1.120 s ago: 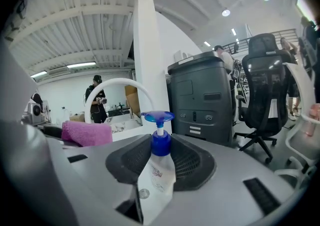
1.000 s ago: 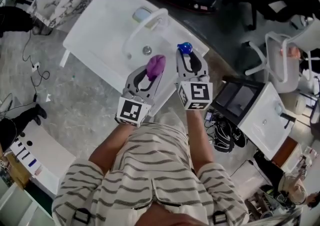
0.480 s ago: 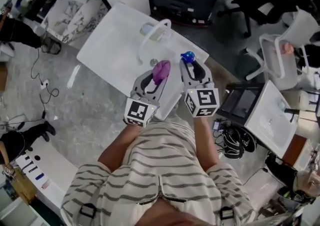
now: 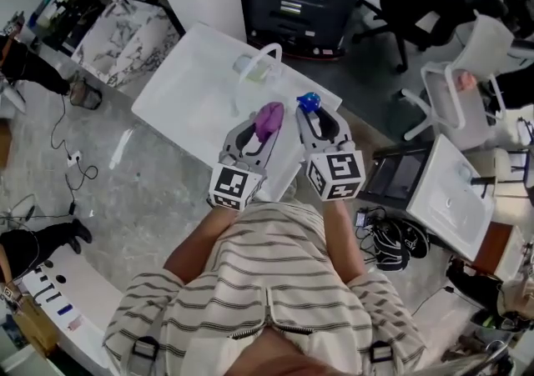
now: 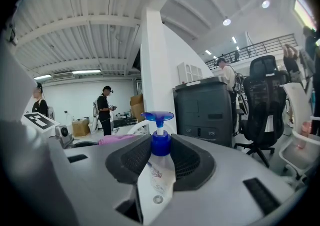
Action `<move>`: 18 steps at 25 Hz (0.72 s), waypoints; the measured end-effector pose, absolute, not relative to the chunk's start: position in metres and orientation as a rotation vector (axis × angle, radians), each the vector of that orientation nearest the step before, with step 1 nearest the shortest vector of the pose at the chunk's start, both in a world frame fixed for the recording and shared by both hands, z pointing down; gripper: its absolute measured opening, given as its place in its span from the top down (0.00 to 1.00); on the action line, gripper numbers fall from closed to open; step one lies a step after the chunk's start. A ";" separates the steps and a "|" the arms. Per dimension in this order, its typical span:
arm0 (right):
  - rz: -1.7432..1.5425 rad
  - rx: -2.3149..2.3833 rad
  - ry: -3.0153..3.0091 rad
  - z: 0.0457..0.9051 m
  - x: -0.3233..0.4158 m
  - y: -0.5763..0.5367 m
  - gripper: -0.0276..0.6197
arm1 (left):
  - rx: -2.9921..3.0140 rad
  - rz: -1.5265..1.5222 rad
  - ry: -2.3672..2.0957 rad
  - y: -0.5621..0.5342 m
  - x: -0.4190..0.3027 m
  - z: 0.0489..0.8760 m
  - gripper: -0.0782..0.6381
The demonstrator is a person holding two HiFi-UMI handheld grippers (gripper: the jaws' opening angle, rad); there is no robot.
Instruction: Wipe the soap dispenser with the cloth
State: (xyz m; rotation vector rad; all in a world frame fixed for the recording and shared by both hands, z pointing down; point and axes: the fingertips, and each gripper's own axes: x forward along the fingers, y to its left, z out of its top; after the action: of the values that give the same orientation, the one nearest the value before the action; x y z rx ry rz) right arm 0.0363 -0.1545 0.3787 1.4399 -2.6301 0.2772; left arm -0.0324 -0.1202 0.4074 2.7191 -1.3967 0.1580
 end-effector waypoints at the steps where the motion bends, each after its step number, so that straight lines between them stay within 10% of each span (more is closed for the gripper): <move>1: 0.272 1.441 -2.632 0.376 0.035 -0.153 0.76 | 2.724 0.161 -1.394 -0.120 -0.032 0.407 0.72; 18: 0.261 1.456 -2.613 0.372 0.022 -0.149 0.76 | 2.841 0.172 -1.250 -0.105 -0.016 0.405 0.73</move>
State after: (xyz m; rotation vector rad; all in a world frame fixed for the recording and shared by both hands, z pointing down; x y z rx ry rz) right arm 0.0224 -0.1495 0.3716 1.4563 -2.6134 0.2613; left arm -0.0161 -0.1045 0.4052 2.8413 -1.2499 0.1717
